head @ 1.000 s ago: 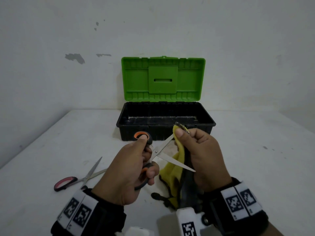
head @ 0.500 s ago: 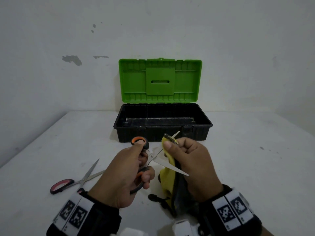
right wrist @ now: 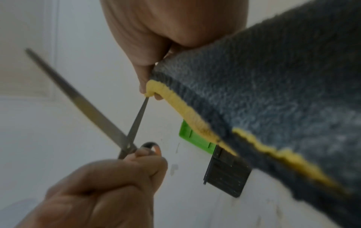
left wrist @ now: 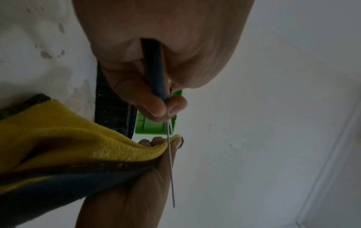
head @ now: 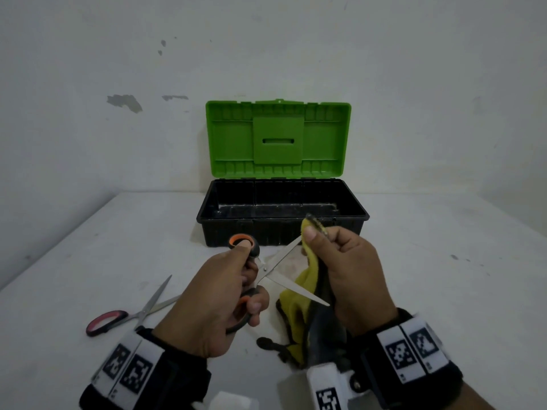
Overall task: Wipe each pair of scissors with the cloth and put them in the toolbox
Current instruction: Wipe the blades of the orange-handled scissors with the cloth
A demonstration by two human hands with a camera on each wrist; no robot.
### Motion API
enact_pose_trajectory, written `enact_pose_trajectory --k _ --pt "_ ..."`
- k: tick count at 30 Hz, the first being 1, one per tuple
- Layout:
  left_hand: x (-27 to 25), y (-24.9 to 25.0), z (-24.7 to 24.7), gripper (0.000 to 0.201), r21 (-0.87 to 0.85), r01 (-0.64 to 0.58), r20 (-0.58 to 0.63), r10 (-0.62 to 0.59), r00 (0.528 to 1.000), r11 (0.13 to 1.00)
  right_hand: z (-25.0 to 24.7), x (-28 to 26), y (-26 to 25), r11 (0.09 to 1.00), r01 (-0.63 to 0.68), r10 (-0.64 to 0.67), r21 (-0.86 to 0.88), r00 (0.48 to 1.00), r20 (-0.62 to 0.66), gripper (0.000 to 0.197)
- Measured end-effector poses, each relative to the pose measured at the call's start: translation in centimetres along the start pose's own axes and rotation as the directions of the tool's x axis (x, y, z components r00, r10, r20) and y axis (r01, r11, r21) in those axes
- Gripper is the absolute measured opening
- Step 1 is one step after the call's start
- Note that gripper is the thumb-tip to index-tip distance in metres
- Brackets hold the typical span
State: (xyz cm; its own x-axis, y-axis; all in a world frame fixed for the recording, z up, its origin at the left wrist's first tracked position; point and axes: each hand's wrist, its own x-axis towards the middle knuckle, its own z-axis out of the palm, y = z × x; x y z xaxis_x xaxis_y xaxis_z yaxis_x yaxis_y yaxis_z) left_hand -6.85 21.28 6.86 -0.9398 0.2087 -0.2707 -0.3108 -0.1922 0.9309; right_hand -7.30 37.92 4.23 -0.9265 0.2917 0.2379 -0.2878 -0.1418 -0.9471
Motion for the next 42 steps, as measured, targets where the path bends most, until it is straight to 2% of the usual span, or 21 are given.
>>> enact_pose_trajectory --k 3,8,13,17,20,23,29,31,34,37,39,42 --pt "-0.2 0.3 0.0 0.036 0.001 -0.004 0.006 0.004 1.000 1.000 0.5 -0.8 -0.1 1.000 -0.022 0.022 0.009 0.998 0.062 0.023" --pt "-0.2 0.3 0.0 0.033 0.015 -0.014 -0.007 0.014 1.000 1.000 0.0 0.2 -0.3 0.997 -0.052 0.054 0.052 0.998 -0.021 0.025" --pt "-0.4 0.3 -0.2 0.039 0.037 -0.010 -0.006 0.011 1.000 0.999 0.6 -1.3 -0.1 1.000 -0.025 0.027 -0.017 0.994 0.109 0.022" --pt "-0.5 0.2 -0.5 0.037 0.082 -0.017 -0.002 0.017 1.000 0.997 -0.8 0.0 -0.8 0.982 0.041 -0.015 -0.183 0.990 0.144 0.030" --pt "-0.7 0.2 -1.0 0.036 0.135 -0.003 0.008 0.002 1.000 0.991 -2.5 1.6 -0.9 0.957 0.054 -0.022 -0.285 0.993 0.113 0.041" --pt "-1.2 0.1 -1.3 0.039 0.194 -0.008 0.035 0.001 0.999 0.981 -4.3 3.4 -1.2 0.930 0.075 -0.061 -0.361 0.997 0.049 0.035" --pt "-1.8 0.3 -0.6 0.041 0.337 -0.058 0.058 0.041 0.998 0.940 -4.8 5.9 -2.1 0.794 0.181 -0.179 -0.581 0.982 0.062 0.032" --pt "-1.6 0.1 -0.4 0.040 0.365 -0.064 0.054 0.047 0.997 0.929 -3.8 6.0 -2.5 0.771 0.200 -0.168 -0.604 0.980 0.109 0.030" --pt "-0.9 -0.2 -0.2 0.040 0.401 -0.087 0.043 0.076 0.996 0.912 -2.3 5.1 -3.1 0.832 0.187 -0.095 -0.522 0.976 0.198 0.024" --pt "-0.2 -0.7 -0.3 0.045 0.433 -0.106 0.034 0.101 0.994 0.895 -1.1 3.6 -3.8 0.875 0.209 -0.085 -0.436 0.954 0.286 0.021" --pt "0.2 -0.9 -0.4 0.048 0.450 -0.124 0.029 0.124 0.992 0.884 -0.6 2.4 -4.0 0.893 0.236 -0.086 -0.383 0.925 0.369 0.018" --pt "0.5 -0.9 -0.5 0.044 0.449 -0.142 -0.009 0.163 0.987 0.882 -0.9 1.0 -3.8 0.926 0.253 -0.063 -0.281 0.836 0.546 0.021"
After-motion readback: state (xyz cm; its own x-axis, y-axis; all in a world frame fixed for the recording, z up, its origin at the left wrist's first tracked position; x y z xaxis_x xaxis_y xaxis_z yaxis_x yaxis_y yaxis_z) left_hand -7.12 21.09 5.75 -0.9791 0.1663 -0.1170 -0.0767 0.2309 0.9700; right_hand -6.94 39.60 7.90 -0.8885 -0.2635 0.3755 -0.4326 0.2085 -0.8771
